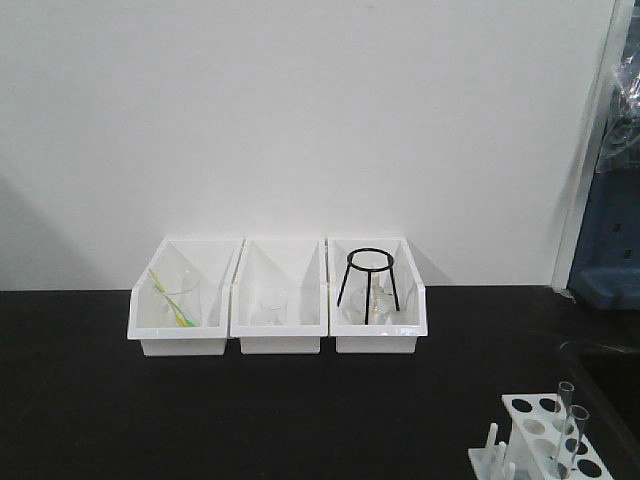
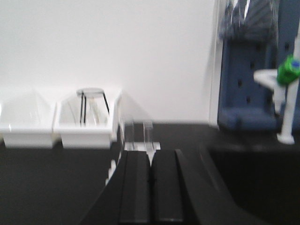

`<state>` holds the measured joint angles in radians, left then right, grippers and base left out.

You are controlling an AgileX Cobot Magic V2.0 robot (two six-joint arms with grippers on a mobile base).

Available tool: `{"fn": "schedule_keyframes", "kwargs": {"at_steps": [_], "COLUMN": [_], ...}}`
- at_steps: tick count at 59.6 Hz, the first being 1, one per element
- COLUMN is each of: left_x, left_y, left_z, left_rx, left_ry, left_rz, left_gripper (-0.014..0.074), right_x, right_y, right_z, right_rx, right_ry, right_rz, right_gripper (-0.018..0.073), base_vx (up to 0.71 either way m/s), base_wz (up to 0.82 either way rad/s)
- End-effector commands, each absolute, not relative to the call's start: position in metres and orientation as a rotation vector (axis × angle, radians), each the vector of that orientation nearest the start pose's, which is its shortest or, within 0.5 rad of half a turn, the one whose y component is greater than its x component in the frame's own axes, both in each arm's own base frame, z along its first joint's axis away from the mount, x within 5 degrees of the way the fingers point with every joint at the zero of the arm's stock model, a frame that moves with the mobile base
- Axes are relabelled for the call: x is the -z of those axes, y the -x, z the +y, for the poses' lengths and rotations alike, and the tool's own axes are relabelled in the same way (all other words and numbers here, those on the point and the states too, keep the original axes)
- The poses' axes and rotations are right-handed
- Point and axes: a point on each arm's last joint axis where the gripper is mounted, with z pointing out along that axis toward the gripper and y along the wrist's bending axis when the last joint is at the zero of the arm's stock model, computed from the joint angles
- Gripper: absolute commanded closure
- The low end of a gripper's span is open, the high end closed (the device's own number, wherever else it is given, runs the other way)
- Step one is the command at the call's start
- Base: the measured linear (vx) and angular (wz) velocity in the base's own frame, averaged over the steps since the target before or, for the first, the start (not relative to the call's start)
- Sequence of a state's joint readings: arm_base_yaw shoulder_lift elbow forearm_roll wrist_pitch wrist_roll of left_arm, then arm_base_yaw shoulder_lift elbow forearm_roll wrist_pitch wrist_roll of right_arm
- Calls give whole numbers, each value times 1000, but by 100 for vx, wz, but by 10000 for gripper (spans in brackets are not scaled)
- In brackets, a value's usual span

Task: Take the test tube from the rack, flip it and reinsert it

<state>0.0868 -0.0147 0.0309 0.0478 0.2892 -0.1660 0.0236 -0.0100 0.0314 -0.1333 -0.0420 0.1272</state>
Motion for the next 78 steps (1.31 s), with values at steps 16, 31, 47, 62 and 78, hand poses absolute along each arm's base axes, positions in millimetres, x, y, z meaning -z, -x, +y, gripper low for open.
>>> {"fn": "schedule_keyframes", "kwargs": {"at_steps": [16,31,47,62,78], "left_x": [-186,-186,-186,-186,-186], "left_y": [-55,-55,-55,-55,-55], "left_z": [5,5,5,5,5], "left_rx": [25,25,25,25,25], "left_ry": [178,178,178,178,178], "left_rz": [1682,1682,1682,1682,1682], "left_gripper": [603,603,603,603,603], "right_x": [-360,-371,-357,-355,-356], "right_y": [-66,-149,-172,-172,-172], "right_z": [3,5,6,6,6], "right_rx": [37,17,1,2,-10], "right_ry": [75,74,70,69,57], "right_rz": [1125,1321,1411,1430,1419], "right_gripper": [568,568,519,244,-115], "base_vx": [0,0,0,0,0], "base_wz": [0,0,0,0,0]}}
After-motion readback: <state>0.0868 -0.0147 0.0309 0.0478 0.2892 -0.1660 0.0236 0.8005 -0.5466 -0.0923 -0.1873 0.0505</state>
